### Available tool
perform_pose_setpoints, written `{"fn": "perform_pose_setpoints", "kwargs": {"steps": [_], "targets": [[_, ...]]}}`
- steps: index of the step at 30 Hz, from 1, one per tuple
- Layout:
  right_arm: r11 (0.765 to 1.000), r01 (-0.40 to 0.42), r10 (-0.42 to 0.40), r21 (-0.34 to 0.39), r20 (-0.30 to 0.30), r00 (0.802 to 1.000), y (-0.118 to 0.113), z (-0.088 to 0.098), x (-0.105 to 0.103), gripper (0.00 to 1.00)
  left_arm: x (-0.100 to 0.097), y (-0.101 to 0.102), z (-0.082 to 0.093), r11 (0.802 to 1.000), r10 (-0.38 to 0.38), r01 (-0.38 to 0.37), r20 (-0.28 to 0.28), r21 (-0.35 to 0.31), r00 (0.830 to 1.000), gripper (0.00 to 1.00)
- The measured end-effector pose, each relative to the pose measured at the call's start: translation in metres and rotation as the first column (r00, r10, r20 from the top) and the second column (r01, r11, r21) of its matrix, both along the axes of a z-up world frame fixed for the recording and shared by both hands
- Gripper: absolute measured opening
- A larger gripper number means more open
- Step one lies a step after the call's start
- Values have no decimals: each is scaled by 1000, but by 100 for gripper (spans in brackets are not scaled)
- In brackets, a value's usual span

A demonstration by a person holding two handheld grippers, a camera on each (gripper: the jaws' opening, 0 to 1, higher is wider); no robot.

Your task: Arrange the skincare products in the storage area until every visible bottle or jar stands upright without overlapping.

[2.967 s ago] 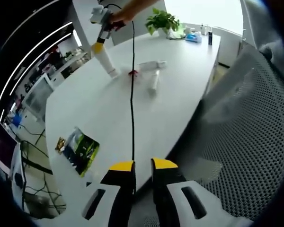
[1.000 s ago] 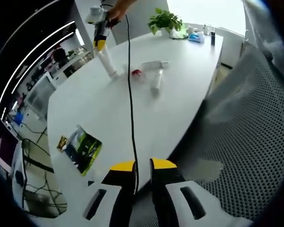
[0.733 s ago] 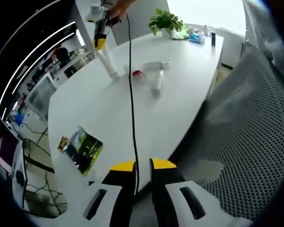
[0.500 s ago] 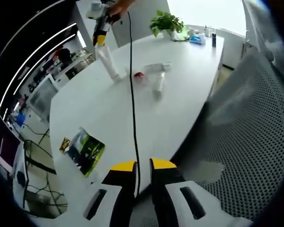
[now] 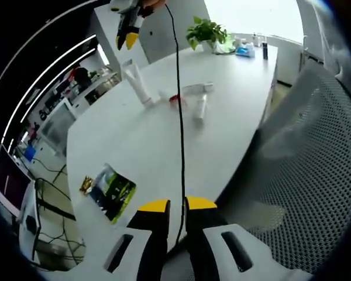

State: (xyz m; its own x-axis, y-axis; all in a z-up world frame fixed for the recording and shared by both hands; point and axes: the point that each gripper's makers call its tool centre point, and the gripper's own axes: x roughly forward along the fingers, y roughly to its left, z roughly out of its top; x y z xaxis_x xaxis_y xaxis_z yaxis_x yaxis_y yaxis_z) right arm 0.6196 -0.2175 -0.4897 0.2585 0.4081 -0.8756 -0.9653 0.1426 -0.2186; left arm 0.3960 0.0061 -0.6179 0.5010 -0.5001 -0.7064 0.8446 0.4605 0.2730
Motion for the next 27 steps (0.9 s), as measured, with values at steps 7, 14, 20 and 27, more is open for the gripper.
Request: {"fn": "perform_pose_setpoints", "kwargs": {"steps": [7, 14, 20, 27], "targets": [[991, -37, 22, -126, -116, 993, -6, -41, -40, 31, 1, 2, 1, 1000, 9, -9, 11, 2, 1000, 7], [967, -82, 26, -239, -227, 973, -18, -80, -80, 26, 2, 1, 3, 1000, 7, -7, 24, 1, 1000, 7], [933, -126, 36, -338, -260, 965, -34, -102, -98, 29, 2, 1, 5, 1000, 2, -2, 36, -2, 999, 8], [879, -204, 122, -431, -210, 970, -39, -118, -95, 33, 0, -2, 5, 1000, -17, 17, 42, -1, 999, 7]]}}
